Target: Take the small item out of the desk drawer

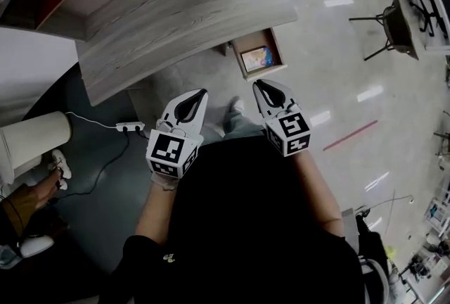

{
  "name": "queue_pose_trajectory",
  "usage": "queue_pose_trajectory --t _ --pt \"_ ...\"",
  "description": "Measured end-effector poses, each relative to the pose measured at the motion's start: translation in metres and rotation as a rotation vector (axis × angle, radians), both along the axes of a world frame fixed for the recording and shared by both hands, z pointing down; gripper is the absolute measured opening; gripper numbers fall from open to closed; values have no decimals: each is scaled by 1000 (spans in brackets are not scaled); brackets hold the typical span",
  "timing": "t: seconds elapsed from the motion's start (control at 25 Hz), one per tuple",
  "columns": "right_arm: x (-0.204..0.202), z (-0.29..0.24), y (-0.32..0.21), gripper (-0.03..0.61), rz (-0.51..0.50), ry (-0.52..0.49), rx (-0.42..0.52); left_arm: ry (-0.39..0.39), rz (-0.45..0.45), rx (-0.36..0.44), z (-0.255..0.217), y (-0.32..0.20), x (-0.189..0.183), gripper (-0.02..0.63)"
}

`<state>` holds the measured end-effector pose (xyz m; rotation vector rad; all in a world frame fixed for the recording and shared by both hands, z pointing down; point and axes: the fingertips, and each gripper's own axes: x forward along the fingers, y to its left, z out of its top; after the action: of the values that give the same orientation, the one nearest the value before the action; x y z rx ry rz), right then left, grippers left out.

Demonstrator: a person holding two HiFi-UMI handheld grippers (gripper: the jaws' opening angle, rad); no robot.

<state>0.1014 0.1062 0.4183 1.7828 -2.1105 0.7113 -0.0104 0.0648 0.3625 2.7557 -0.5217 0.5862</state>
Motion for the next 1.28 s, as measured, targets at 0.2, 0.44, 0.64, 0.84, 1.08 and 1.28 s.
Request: queue_pose_trajectory --t 0.2,0.44,0.64,0.84,1.08,1.28 --pt "23 37 -5 43 -23 -18 -79 -41 -74 1 4 -17 2 9" --pt "38 89 -11 144 -95 2 -203 -64 -105 -20 9 -29 -2 9" --pt "44 131 -27 190 -159 64 -287 -91 -92 -38 16 -38 -13 9" --pt "44 178 -42 238 -234 152 -379 -109 -65 -42 20 -47 -28 9" --pt "49 227 -55 269 -377 300 -489 -116 -105 -63 27 -63 -47 9" --pt "58 268 -61 304 -514 435 -565 -121 -156 -71 34 -72 -58 9"
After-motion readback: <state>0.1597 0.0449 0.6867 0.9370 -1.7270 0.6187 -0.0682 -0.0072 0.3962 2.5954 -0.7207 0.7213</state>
